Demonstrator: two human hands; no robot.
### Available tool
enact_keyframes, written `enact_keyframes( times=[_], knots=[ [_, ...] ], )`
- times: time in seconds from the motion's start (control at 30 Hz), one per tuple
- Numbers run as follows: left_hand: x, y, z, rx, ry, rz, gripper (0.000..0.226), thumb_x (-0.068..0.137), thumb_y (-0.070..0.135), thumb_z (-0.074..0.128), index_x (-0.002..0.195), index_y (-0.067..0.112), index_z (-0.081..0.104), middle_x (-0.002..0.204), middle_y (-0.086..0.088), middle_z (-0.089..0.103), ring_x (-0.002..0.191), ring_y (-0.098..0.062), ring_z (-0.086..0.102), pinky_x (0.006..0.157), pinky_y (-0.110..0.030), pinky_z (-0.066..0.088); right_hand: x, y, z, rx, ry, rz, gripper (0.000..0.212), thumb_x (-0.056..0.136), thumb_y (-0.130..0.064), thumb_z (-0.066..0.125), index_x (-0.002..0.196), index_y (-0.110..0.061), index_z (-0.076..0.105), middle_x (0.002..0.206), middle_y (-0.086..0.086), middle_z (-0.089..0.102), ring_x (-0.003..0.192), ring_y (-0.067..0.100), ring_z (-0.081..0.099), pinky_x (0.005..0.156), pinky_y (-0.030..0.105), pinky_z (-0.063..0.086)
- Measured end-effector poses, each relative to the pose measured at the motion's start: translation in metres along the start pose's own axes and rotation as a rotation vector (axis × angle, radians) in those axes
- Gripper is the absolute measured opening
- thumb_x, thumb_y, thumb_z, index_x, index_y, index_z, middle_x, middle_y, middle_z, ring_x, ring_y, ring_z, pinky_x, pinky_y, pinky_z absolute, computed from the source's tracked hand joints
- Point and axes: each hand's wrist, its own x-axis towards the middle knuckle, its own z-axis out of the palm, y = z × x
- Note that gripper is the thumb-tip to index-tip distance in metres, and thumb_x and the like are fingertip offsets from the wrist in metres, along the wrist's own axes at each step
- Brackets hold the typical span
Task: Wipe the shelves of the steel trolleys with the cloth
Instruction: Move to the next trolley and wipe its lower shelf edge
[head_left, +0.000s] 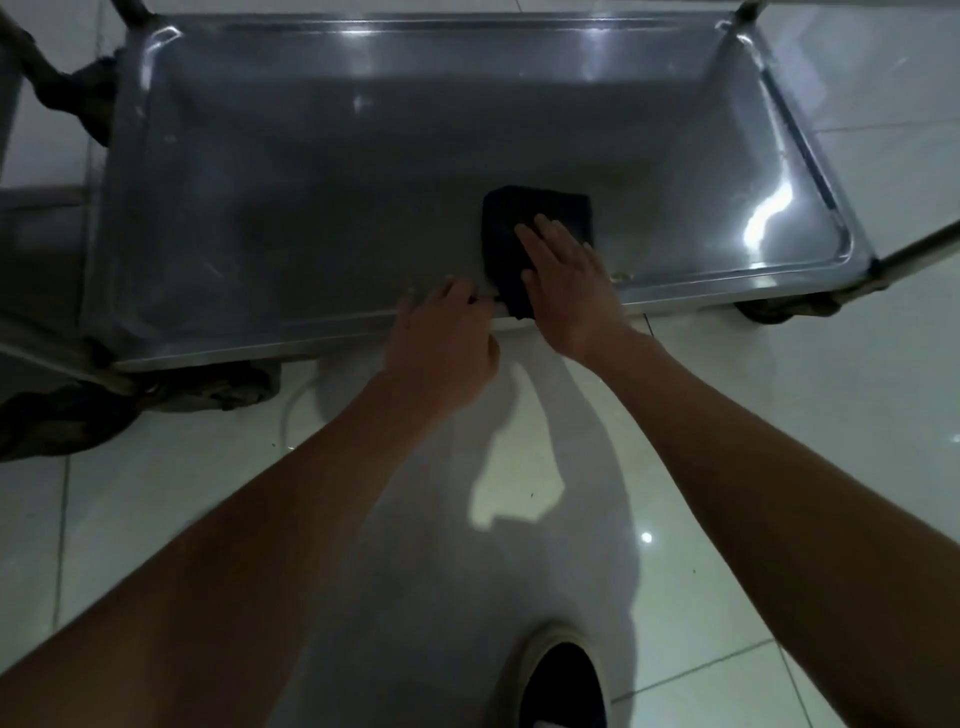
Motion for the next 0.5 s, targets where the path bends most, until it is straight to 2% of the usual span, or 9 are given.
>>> enact_keyframes(
  times=[0.1,0.2,0.37,0.5],
  knots=[
    [0.002,0.006,-0.012,0.047,-0.094,-0.001,0.044,0.094,0.036,0.051,0.136,0.024,0.056,0.137,-0.005,0.051,0.133,-0.026,0.044,0.113,-0.058,0.029,-0.034,-0.006,-0.011,-0.002,-0.015,-0.01,0.055,0.108,-0.028,0.034,0.159,-0.017,0.018,0.166,0.01,0.011,0.153,0.026,0.011,0.123,0.046,0.016],
    [-0.008,0.01,-0.022,-0.003,-0.189,-0.047,0.049,0.096,0.037,0.05,0.143,0.028,0.046,0.147,-0.006,0.045,0.141,-0.028,0.037,0.116,-0.065,0.018,-0.068,-0.006,-0.033,-0.026,-0.081,-0.032,0.053,0.107,-0.028,0.038,0.157,-0.016,0.025,0.164,0.011,0.02,0.151,0.027,0.02,0.123,0.043,0.02],
    [-0.029,0.028,-0.034,-0.092,-0.174,-0.099,0.043,0.098,0.035,0.046,0.138,0.017,0.048,0.146,-0.009,0.046,0.135,-0.031,0.043,0.115,-0.05,0.028,-0.114,0.003,-0.074,-0.055,-0.16,-0.001,0.051,0.105,-0.028,0.042,0.154,-0.016,0.033,0.16,0.009,0.033,0.143,0.028,0.036,0.116,0.041,0.033],
    [-0.038,0.027,-0.035,-0.103,-0.128,-0.058,0.044,0.098,0.038,0.046,0.137,0.019,0.049,0.143,-0.008,0.049,0.132,-0.03,0.046,0.109,-0.046,0.033,-0.11,0.004,-0.087,-0.089,-0.196,-0.043,0.05,0.105,-0.028,0.043,0.153,-0.017,0.034,0.156,0.01,0.038,0.139,0.031,0.042,0.11,0.04,0.037]
  ],
)
